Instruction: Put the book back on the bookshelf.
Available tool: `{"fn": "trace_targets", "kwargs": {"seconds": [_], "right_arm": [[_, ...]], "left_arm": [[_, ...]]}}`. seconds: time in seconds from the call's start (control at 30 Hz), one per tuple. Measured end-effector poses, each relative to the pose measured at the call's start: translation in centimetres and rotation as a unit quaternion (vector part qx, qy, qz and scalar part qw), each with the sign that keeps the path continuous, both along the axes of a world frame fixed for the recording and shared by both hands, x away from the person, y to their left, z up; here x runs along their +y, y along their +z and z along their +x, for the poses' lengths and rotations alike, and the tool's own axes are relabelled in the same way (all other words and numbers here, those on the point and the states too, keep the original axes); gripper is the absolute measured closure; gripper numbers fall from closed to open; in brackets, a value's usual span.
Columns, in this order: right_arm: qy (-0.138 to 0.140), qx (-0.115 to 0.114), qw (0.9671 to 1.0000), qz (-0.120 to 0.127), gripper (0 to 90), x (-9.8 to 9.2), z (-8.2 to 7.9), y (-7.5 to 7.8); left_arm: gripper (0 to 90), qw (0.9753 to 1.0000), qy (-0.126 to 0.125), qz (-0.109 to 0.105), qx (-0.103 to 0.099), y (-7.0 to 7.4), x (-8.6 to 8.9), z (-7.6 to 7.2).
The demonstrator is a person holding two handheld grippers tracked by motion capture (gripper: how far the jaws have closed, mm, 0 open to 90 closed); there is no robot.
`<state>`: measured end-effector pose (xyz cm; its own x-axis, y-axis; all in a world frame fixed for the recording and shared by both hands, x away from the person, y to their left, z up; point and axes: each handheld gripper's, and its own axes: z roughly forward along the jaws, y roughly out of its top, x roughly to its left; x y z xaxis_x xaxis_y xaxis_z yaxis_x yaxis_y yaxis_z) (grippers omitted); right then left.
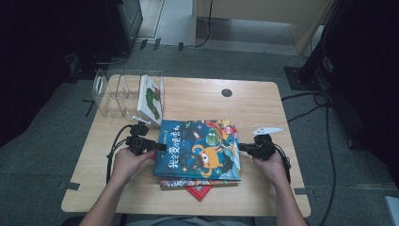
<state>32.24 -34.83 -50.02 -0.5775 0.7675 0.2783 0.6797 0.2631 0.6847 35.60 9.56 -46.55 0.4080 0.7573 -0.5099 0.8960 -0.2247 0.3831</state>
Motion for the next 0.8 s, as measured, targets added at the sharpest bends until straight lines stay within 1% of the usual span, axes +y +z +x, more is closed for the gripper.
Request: {"fn": "trace_targets", "kwargs": {"seconds": [0.03,0.1,0.17,0.3,0.33,0.4,0.47,0.5,0.57,0.63,0.73,0.77,0.8], "right_arm": [[0.002,0.001,1.0000,0.001,90.0,0.0,0.0,0.0],[0.006,0.004,0.9999,0.008,90.0,0.2,0.0,-0.1],[0.011,0.003,0.9999,0.007,90.0,0.3,0.0,-0.1],[0.013,0.003,0.9999,0.003,90.0,0.5,-0.1,-0.1],[0.014,0.002,0.9999,0.004,90.0,0.5,0.0,-0.1],[0.016,0.001,0.9999,0.004,90.0,0.5,0.0,-0.1],[0.018,0.001,0.9998,0.007,90.0,0.6,-0.1,-0.2],[0.020,0.000,0.9998,0.008,90.0,0.7,-0.1,-0.2],[0.030,-0.001,0.9995,0.011,90.0,1.1,-0.1,-0.2],[0.038,-0.005,0.9992,0.011,90.0,1.5,-0.1,-0.1],[0.050,-0.008,0.9987,0.009,90.0,2.3,-0.1,-0.1],[0.056,-0.012,0.9983,0.008,90.0,2.6,-0.1,-0.2],[0.057,-0.012,0.9983,0.007,90.0,2.8,-0.1,-0.2]], "left_arm": [[52.2,1.0000,0.000,-0.004,0.002,0.3,0.2,0.1],[52.3,1.0000,0.001,-0.001,-0.001,1.0,0.3,0.0],[52.6,1.0000,-0.002,-0.001,-0.003,1.6,0.3,0.0],[54.1,0.9996,-0.014,-0.005,-0.024,3.9,0.1,-0.1],[54.6,0.9996,-0.016,-0.005,-0.025,4.3,0.1,-0.1],[54.9,0.9996,-0.019,-0.004,-0.021,4.9,-0.1,0.1],[55.1,0.9996,-0.024,-0.006,-0.012,5.2,-0.3,0.3],[55.3,0.9996,-0.026,-0.011,-0.009,5.2,-0.3,0.4],[55.3,0.9993,-0.024,-0.028,-0.001,5.4,-0.2,0.5],[56.7,0.9992,-0.018,-0.035,0.001,5.8,0.2,0.6],[58.0,0.9996,-0.012,-0.026,-0.003,6.7,0.7,0.7],[58.3,0.9996,-0.012,-0.023,-0.002,6.9,0.8,0.8],[58.5,0.9997,-0.012,-0.023,-0.003,7.2,0.9,0.8]]}}
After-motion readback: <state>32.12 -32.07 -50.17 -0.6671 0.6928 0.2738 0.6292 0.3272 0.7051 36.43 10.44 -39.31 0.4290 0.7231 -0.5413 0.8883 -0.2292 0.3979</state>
